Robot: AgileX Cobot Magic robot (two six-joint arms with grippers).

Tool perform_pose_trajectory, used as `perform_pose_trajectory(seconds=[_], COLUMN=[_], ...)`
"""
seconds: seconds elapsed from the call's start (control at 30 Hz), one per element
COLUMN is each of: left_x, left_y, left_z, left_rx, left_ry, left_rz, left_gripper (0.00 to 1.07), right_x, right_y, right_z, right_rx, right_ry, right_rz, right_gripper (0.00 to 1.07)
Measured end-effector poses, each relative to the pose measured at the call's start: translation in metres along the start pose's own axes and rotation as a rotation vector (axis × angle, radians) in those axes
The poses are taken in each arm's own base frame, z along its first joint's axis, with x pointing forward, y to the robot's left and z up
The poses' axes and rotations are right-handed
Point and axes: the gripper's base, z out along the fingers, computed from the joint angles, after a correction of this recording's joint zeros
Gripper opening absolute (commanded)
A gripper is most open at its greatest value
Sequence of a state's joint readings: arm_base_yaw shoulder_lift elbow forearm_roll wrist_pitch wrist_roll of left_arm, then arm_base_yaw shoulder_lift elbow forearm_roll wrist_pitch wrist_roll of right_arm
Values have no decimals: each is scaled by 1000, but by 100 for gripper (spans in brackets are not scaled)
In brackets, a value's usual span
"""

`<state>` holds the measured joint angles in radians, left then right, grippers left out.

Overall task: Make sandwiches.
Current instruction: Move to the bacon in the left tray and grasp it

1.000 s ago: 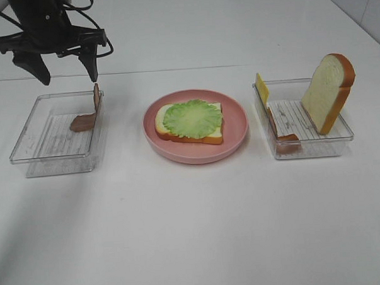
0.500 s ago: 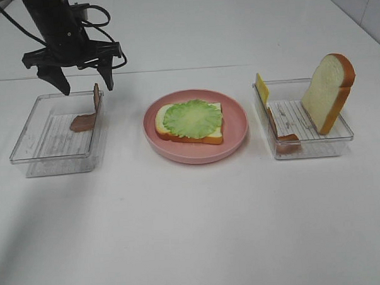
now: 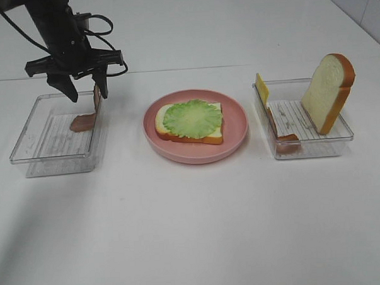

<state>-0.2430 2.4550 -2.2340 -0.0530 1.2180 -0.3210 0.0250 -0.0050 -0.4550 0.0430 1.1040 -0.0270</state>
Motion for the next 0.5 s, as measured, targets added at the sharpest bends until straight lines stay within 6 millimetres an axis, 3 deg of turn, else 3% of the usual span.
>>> perform_pose_trajectory(seconds=[0.03, 0.07, 0.1, 0.13, 0.17, 0.5], left_x=[0, 0, 0, 0, -2, -5], left_y=[0, 0, 1, 1, 1, 1], left_z=[4, 4, 6, 6, 7, 7], left_rx=[-4, -4, -7, -7, -14, -9], left_ry=[4, 4, 3, 3, -15, -56], left_rz=[-13, -13, -14, -14, -17, -17], left_gripper=[29, 29, 12, 12, 0, 0], right_x=[0, 0, 0, 0, 0, 0], right_y=[0, 0, 0, 0, 0, 0], right_z=[0, 0, 0, 0, 0, 0], right_rx=[0, 0, 0, 0, 0, 0], right_ry=[0, 0, 0, 0, 0, 0], right_rz=[0, 0, 0, 0, 0, 0], right_gripper=[99, 99, 99, 99, 99, 99])
